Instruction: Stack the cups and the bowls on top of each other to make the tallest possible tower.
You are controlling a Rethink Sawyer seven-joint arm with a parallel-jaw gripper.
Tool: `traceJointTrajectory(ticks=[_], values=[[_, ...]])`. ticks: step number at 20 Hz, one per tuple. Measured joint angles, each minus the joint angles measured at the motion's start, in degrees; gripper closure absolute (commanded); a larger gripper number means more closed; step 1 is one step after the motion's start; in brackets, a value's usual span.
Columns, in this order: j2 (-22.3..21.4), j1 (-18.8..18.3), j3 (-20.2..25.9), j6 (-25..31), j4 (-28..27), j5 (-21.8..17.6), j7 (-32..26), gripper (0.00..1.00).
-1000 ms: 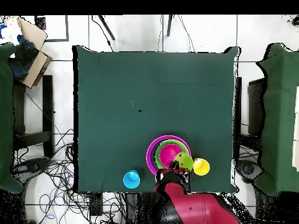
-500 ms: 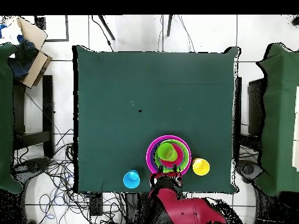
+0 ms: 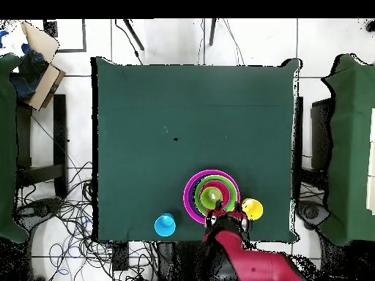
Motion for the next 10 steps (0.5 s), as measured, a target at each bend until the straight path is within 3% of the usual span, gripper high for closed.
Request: traceJointTrajectory(ticks=[5, 10], values=[[-6.1, -6.1, 7.0, 7.7, 0.2, 7.7, 0.0, 0.00], [-9.6, -6.4, 10.4, 14.2, -1.0, 11.0, 0.0, 0.00]])
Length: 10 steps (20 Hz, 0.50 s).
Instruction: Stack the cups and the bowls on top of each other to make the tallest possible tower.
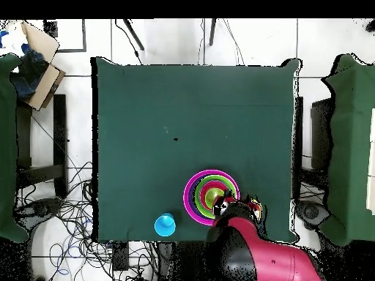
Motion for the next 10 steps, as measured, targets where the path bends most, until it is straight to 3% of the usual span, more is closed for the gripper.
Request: traceJointTrajectory(ticks=[10], values=[[-2.4, 3.2, 2.8, 6.3, -4.1, 0.5, 0.0, 0.00]])
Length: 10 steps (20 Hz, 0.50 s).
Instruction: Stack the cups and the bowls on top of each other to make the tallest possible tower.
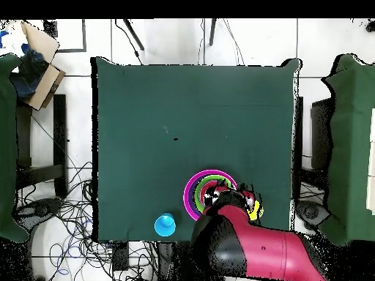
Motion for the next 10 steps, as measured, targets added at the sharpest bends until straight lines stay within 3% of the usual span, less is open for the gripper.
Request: traceJointTrajectory(ticks=[6, 10], values=[[-0.6, 0.3, 2.0, 0.7, -1.2, 1.8, 0.0, 0.00], [-1.6, -1.2, 4.8, 1.4, -1.3, 5.5, 0.0, 0.00]])
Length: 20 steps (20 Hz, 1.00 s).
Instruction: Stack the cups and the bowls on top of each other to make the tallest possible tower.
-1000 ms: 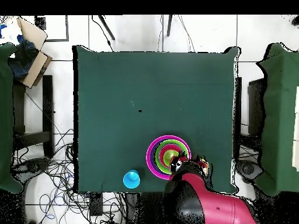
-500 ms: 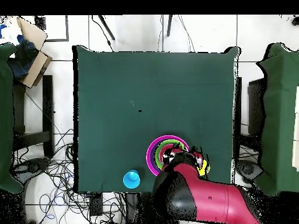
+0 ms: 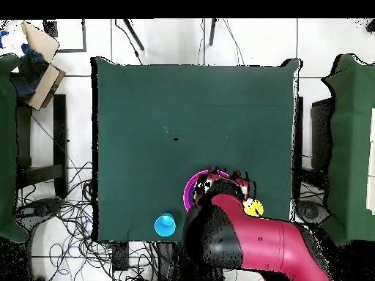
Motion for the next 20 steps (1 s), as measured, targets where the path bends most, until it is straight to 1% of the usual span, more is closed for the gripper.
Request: traceJointTrajectory(ticks=[2, 4, 7, 9, 13, 15, 16, 20], values=[[-0.2, -0.5, 0.6, 0.5, -0.2, 0.9, 0.0, 0.00], [-0.7, -1.7, 2.5, 2.1, -0.9, 3.2, 0.0, 0.00], [-0.9, -2.8, 4.1, 3.9, -2.2, 4.9, 0.0, 0.00], [-0.8, -3.4, 5.7, 6.9, -4.5, 5.9, 0.0, 0.00], [0.0, -3.5, 7.4, 12.2, -8.9, 6.0, 0.0, 0.00], [0.3, -3.4, 7.9, 14.0, -10.6, 6.0, 0.0, 0.00], [1.0, -3.3, 8.6, 16.2, -12.8, 6.0, 0.0, 0.00], [2.0, -2.4, 9.0, 17.9, -15.5, 5.9, 0.0, 0.00]])
